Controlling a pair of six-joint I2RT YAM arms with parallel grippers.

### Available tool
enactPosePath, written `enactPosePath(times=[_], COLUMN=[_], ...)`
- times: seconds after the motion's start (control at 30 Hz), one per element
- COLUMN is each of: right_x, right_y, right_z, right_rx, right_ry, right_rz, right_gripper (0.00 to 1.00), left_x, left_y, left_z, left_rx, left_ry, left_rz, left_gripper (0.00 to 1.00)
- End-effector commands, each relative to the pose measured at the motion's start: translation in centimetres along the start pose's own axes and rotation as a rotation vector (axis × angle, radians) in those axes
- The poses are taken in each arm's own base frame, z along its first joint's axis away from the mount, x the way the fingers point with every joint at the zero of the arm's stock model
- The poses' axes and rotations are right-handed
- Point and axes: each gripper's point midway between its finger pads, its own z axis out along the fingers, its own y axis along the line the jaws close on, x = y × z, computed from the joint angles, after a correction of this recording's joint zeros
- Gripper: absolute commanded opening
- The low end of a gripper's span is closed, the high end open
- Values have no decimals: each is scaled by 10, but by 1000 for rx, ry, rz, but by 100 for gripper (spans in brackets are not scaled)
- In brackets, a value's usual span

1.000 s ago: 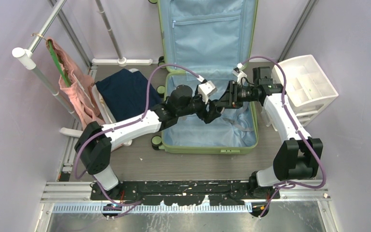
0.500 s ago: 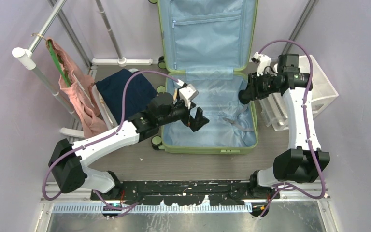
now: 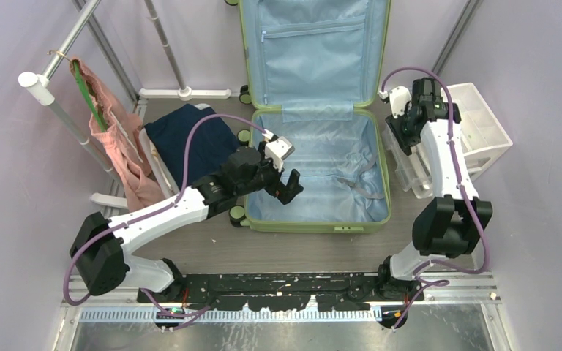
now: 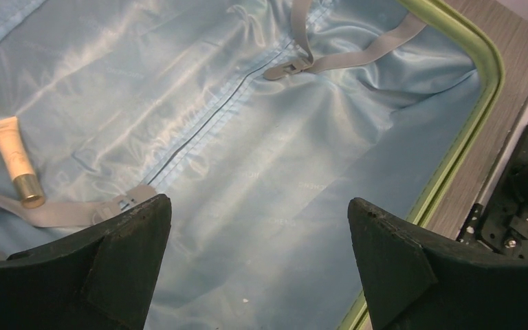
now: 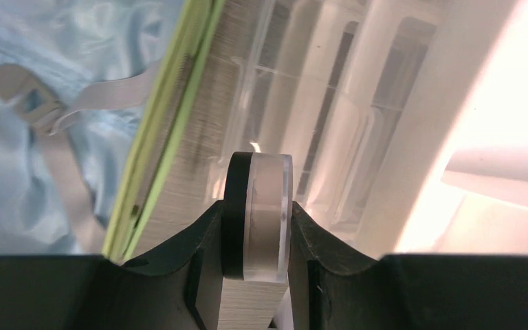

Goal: Open, take out, and arrange the luggage
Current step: Place the personal item in the drawer.

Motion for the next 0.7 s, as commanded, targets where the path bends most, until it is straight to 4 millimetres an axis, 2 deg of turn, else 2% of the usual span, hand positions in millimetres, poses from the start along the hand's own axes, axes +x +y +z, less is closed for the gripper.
enactPosePath(times=[0.0,0.07,0.17,0.47,0.67], right_x=[-14,-13,-10,0,7], right_y=[-41,-45,-48,-54,-42], right_z=[8,17,31,60,74], right_rx=[185,195,206,235,192], right_ry=[12,33,70,144,183], right_rz=[-14,-12,-12,-9,-1], right_gripper=[8,10,26,29,48], left_x=[-15,-16,-18,-10,-16], left_y=[12,16,19,22,23], left_z=[-13,-14,-13,-11,-7], left_rx=[-34,-39,-43,-45,-47], left_ry=[-47,-50,-52,-12,-19], left_rz=[42,45,48,48,43], left_gripper=[100,100,100,100,100])
